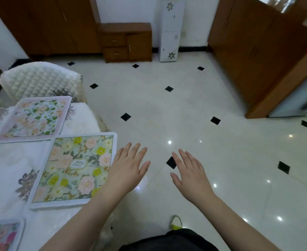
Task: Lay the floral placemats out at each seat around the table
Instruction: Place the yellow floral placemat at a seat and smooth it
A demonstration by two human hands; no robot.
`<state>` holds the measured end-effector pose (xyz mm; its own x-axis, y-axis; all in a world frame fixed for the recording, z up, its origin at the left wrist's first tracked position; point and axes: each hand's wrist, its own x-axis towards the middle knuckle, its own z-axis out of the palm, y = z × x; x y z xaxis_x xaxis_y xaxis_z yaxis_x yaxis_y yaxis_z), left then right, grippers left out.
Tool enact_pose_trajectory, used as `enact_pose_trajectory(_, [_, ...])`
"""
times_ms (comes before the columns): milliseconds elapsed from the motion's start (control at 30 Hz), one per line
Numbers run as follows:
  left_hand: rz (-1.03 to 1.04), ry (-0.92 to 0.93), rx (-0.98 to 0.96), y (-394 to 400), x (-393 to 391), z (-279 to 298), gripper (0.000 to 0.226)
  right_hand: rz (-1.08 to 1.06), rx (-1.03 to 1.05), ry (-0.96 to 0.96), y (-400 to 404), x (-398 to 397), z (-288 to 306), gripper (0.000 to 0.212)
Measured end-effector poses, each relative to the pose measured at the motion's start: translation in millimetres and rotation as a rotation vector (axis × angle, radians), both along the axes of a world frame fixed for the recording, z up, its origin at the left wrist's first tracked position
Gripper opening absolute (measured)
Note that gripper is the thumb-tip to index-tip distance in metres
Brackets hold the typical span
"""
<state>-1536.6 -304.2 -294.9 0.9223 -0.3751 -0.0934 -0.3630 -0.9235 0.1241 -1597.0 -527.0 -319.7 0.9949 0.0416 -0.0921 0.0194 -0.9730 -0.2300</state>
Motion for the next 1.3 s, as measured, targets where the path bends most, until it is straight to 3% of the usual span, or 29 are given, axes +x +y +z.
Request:
enact_pose_trajectory(200, [0.179, -0.011, -0.001, -26, 11, 11, 0.066, 0.136, 0.054, 0.04, -39, 58, -4, 0.063])
enact_pose_trajectory(300, [0.275, 0.054, 0.006, -15, 7, 8, 0.075, 0.223, 0.066, 0.035, -35, 82, -5, 0.063])
enact_pose_trajectory(400, [0.402, 0.071, 0.041, 10, 5, 2, 0.083, 0.301, 0.086, 0.026, -21, 106, -5, 0.064])
enact_pose_trajectory(533, [0.579, 0.048, 0.11, 44, 5, 0, 0.067, 0.427, 0.09, 0.031, 12, 134, -4, 0.063])
enact_pose_trajectory(667, [0.693, 0.041, 0.068, 64, 9, -8, 0.07, 0.569, 0.065, 0.025, 53, 161, -6, 0.063])
enact_pose_trajectory(1033, [0.793, 0.046, -0.025, 107, 34, -36, 0.063, 0.809, -0.031, 0.063, 162, 226, -3, 0.06])
enact_pose_trajectory(1300, [0.918, 0.161, -0.038, 132, 23, -60, 0.069, 0.899, -0.092, 0.157, 210, 258, -18, 0.062])
